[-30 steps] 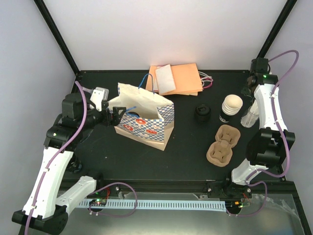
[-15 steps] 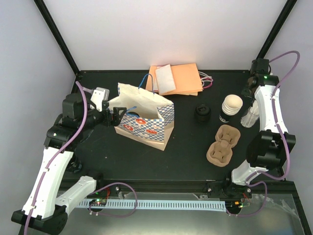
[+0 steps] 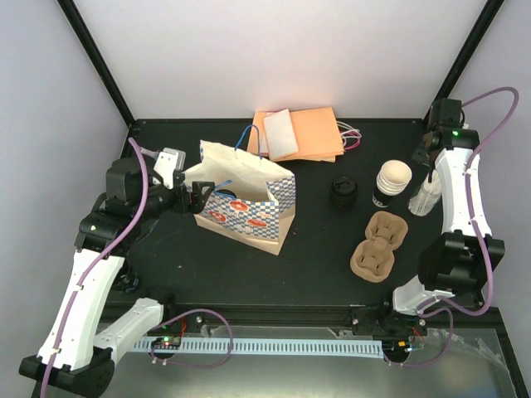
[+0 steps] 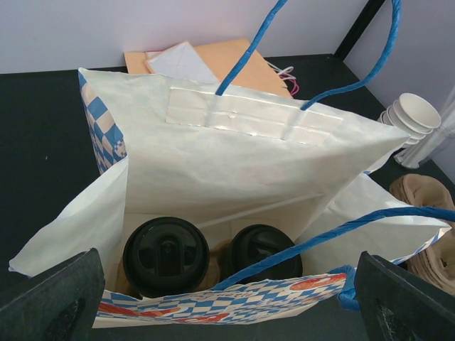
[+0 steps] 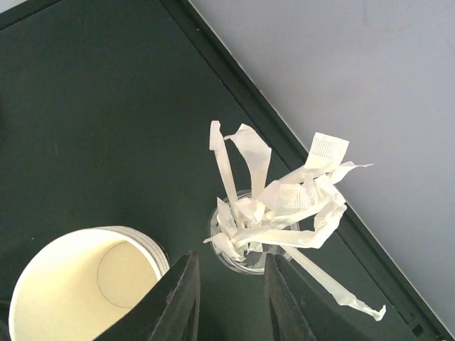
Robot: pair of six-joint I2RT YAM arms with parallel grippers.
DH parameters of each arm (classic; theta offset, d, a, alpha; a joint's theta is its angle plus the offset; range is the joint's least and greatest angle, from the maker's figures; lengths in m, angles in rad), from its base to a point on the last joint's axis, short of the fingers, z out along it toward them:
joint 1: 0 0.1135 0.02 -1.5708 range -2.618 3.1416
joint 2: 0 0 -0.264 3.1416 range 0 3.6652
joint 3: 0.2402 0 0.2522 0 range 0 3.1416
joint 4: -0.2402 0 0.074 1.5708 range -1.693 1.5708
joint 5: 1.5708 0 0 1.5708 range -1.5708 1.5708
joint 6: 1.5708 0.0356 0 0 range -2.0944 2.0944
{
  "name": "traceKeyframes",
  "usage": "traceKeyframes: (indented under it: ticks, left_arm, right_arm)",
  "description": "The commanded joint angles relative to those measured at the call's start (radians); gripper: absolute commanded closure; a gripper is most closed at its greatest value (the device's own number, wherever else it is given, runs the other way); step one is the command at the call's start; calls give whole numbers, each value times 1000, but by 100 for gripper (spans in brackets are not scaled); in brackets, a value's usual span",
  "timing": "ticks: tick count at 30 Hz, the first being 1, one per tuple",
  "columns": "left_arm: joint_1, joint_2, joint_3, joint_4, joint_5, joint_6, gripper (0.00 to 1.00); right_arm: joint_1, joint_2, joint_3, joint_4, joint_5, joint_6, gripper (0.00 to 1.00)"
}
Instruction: Pack the takeout coffee
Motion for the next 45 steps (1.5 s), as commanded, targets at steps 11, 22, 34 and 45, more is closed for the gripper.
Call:
traceKeyframes:
  ticks: [11,22,34,45]
  left_arm:
    - [-12,-8,13,2,-15,21,1]
    - [-19,-3,16,-1,-26,24,1]
    - [-26,3,24,-7,-37,27,1]
    - [-27,0,23,-8,-40,28,1]
  right_arm:
    - [-4,44,32,-1,-5,64,68]
    - [-3,64,41,4,20,80,78]
    - [-3,65,47,3,45,83,99]
    - [8,-9,75,-45,27,67,99]
